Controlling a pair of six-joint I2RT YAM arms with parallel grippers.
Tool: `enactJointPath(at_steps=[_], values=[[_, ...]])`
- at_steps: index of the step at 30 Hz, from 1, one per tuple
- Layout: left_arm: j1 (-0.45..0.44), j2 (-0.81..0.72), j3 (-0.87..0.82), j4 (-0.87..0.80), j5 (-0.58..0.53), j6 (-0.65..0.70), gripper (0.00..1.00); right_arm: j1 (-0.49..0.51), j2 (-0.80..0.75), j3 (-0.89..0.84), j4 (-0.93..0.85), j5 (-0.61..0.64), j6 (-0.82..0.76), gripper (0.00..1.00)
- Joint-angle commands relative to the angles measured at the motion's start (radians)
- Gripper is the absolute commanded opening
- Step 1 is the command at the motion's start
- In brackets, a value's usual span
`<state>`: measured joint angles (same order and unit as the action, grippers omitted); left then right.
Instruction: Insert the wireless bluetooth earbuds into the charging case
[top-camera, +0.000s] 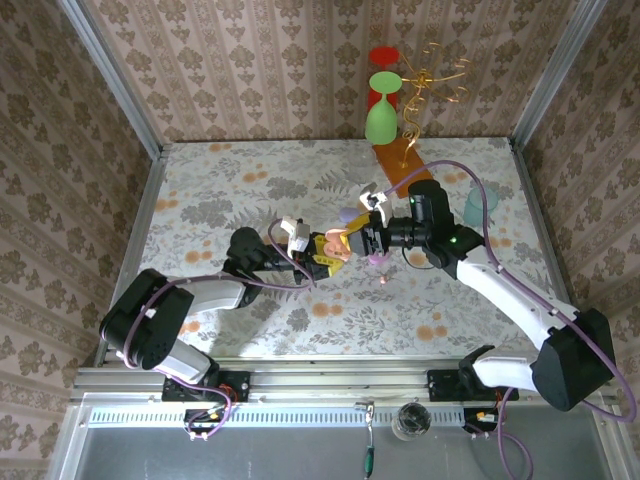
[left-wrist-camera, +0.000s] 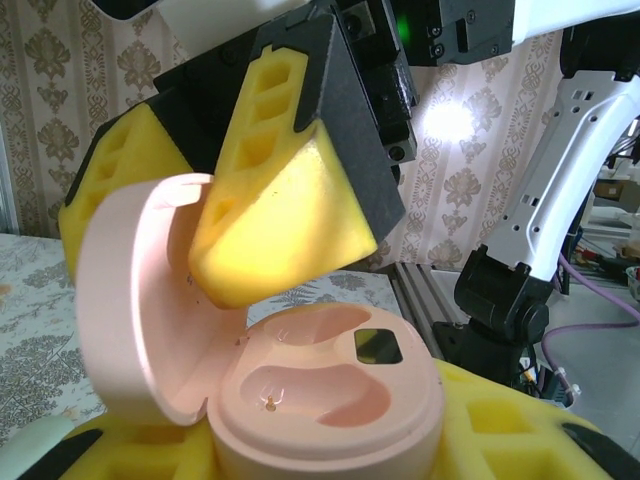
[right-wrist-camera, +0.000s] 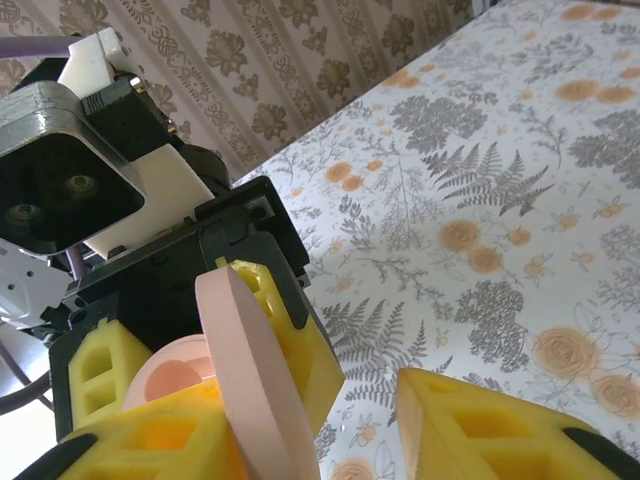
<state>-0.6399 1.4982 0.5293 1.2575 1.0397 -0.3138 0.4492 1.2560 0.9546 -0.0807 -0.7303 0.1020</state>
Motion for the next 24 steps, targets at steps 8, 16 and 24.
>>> enactJointPath(at_steps=[8, 16, 24], values=[[0.014, -0.027, -0.006, 0.044, 0.004, -0.016, 0.35, -0.014, -0.069, -0.005, -0.019, 0.017, -0.023, 0.67], [0.033, -0.024, -0.010, 0.043, -0.024, -0.025, 0.35, -0.018, -0.174, -0.116, 0.079, 0.066, -0.060, 0.73], [0.064, -0.026, -0.015, 0.043, -0.041, -0.029, 0.35, -0.056, -0.239, -0.200, 0.112, 0.187, 0.112, 0.72]])
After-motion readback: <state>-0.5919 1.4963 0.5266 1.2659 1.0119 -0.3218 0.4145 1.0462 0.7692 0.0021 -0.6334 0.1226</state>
